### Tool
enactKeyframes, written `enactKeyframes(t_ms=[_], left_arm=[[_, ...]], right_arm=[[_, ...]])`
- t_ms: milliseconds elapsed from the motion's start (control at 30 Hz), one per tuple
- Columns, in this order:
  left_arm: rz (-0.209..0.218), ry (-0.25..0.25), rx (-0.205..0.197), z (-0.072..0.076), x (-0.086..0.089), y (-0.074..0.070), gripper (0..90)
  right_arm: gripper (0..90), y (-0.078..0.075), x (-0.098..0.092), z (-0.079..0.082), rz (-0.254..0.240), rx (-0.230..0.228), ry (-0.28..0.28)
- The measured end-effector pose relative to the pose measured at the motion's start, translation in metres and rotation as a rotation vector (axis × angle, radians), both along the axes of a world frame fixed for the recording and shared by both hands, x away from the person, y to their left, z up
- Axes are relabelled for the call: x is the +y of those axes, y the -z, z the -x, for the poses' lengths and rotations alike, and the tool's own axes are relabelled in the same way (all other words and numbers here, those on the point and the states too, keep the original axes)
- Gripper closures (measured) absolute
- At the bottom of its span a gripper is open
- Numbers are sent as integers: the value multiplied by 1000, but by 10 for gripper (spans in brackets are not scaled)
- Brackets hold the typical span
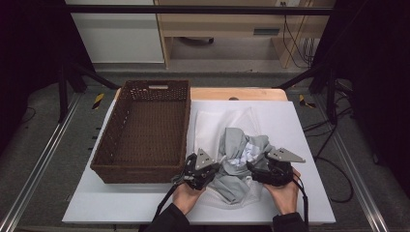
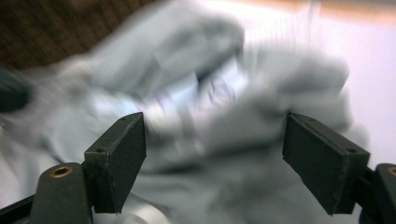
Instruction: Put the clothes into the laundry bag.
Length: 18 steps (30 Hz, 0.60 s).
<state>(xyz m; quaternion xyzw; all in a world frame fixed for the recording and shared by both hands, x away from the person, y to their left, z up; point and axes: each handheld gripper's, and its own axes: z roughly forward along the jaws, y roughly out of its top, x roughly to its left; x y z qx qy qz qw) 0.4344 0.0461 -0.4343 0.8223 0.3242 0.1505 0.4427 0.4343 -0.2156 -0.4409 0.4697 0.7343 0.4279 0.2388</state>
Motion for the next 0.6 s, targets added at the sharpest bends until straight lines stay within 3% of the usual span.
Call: enactKeyframes(t_ms=[67,133,167,233,300,400,467,600], left_arm=[[-10,1,1,0,-1,1,883],[-16,2,-2,0,-1,1,884],[-20,-1,-3,0,-2,2,884],[-24,-5,-3,0,-2,2,884],[-20,-12,1,-1,-1,2,884],[-13,-19,6,-2,-1,1,884],[-3,-24,16,-4,0,0,885],[10,-31,6,-4,-1,-9,886]], right_arm=[[263,17,1,-8,43,59,3],[381,32,5,-15,41,98,-44],[433,34,7,-15,42,98,-49],[687,33,9,-16,35,90,-69],[806,26,8,-14,37,80,-63],[830,10,5,-4,-29,29,-97],[834,-1,9,7,-59,-18,-158],[835,-9,30,22,-66,-58,-282]])
